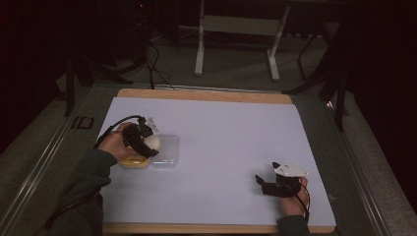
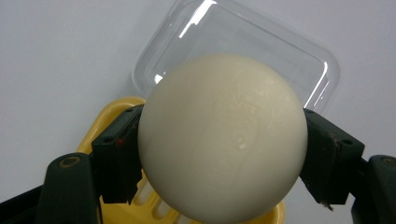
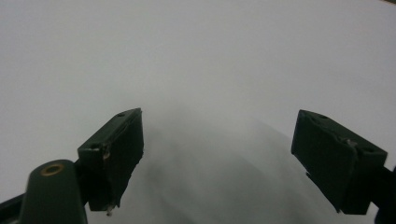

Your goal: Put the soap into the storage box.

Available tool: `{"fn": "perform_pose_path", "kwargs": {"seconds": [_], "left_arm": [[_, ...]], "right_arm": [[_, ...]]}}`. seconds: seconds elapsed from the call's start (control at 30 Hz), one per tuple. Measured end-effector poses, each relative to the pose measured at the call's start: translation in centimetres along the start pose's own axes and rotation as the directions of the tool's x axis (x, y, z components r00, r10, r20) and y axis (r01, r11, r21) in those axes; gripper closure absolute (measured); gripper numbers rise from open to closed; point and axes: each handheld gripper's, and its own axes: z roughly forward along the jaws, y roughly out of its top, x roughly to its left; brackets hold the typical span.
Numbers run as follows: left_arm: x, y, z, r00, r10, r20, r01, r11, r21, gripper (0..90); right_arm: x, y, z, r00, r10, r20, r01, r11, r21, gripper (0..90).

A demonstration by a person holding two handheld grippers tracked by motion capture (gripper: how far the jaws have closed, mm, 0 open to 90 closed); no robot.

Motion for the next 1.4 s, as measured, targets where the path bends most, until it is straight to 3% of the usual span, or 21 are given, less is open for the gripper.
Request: {"fn": "perform_pose_path", "kwargs": {"seconds": [0.83, 0.93, 1.4], "left_arm": [[1.2, -2.5, -0.5, 0.9978, -0.061, -0.026, 0.061, 0.9981, 0.011, 25.3], [1.4, -3.1, -0.2, 0.9965, -0.081, -0.023, 0.081, 0.9967, 0.011, 25.4], [1.8, -4.1, 0.8, 0.9947, -0.096, -0.037, 0.098, 0.9939, 0.05, 25.3]], "right_arm": [[0.1, 0.0, 0.0, 1.0, -0.004, 0.004, 0.004, 1.0, 0.002, 16.7], [0.1, 0.0, 0.0, 1.0, -0.004, 0.005, 0.004, 1.0, 0.002, 16.7], [0.1, 0.0, 0.0, 1.0, -0.006, 0.006, 0.006, 1.0, 0.003, 16.7]]}}
